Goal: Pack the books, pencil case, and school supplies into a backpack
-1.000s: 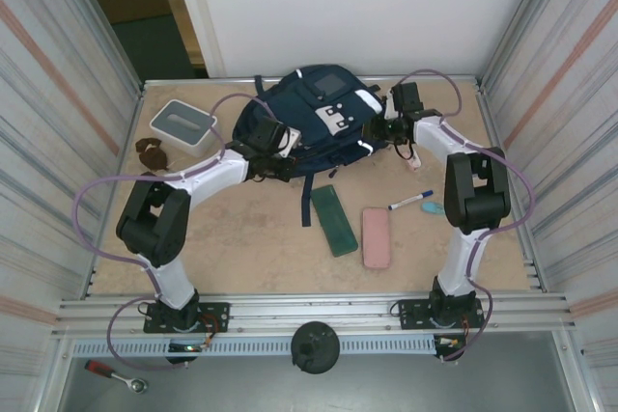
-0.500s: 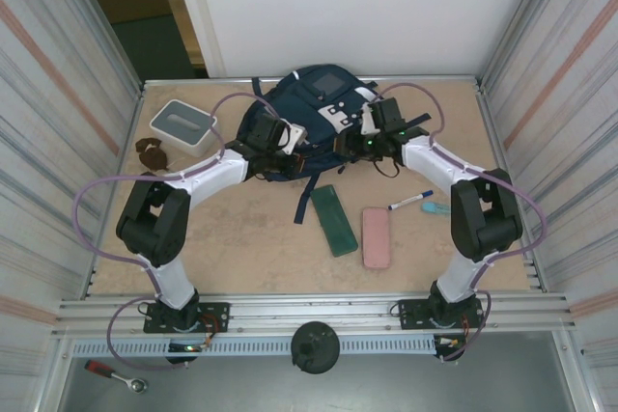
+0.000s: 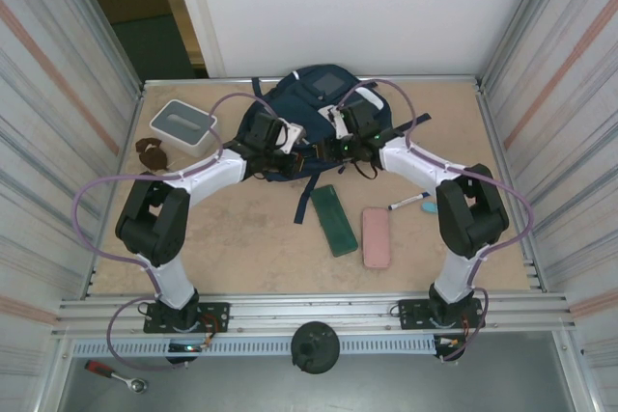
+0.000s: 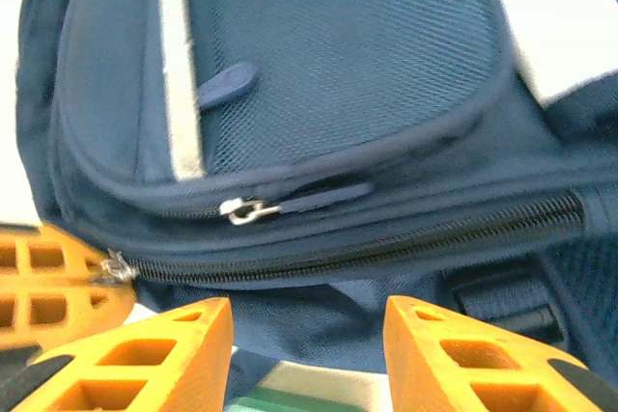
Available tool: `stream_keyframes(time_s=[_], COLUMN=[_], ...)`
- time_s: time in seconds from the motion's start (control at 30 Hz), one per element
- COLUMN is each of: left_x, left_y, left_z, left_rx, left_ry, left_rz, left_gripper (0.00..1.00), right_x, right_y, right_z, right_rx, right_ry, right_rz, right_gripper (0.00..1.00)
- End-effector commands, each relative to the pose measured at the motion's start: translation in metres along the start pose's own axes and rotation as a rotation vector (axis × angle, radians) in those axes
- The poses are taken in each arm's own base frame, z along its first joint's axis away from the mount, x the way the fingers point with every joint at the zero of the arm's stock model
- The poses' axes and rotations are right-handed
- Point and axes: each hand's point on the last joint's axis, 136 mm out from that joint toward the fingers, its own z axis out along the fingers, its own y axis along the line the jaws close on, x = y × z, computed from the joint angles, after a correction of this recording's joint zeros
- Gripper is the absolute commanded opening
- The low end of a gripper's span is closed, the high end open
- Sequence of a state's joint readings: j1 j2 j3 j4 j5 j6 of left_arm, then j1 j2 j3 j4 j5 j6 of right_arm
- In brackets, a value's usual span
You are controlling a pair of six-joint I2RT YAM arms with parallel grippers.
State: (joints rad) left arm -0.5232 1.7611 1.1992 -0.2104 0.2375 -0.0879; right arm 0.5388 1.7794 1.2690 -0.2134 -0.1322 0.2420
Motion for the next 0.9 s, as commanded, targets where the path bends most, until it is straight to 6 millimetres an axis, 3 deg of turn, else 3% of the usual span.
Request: stream_keyframes(time_s=[0.0, 0.07, 0.17, 0.3, 0.5, 0.67, 0.77, 0.87], left_x=[-0.021, -0.021, -0.020, -0.021, -0.022, -0.021, -0.021, -0.021], left_y=[-0.006, -0.006, -0.005, -0.003, -0.002, -0.002, -0.001, 0.001], left_z=[-0.017, -0.017, -0.016, -0.016, -0.017, -0.017, -0.016, -0.017], left_rx=[0.046, 0.051, 0.060, 0.071, 0.072, 0.076, 0.078, 0.066], left_ry=[-0.080, -0.079, -0.072, -0.069, -0.067, -0.065, -0.063, -0.061], left_rz=[-0.005, -0.001, -0.006, -0.015, -0.013, -0.014, -0.013, -0.016], left_gripper=[0.00, 0.00, 0.00, 0.00, 0.00, 0.00, 0.00, 0.00], right_x=[-0.009, -0.006, -0.006, -0.009, 0.003, -0.003, -0.001, 0.003], right_y=[0.000, -0.002, -0.006, 0.000, 0.009, 0.019, 0.019, 0.014], right_z=[-0.010, -0.005, 0.007, 0.019, 0.039, 0.047, 0.051, 0.051], right_rx=[0.084, 0.094, 0.085, 0.036, -0.015, -0.025, -0.021, -0.002], right_ry=[-0.122, -0.135, -0.129, -0.164, -0.138, -0.157, -0.151, -0.140], right_rz=[-0.429, -0.588, -0.694, -0.770, -0.839, -0.856, -0.866, -0.867], right_gripper=[0.44, 0.46, 0.48, 0.48, 0.49, 0.48, 0.43, 0.27])
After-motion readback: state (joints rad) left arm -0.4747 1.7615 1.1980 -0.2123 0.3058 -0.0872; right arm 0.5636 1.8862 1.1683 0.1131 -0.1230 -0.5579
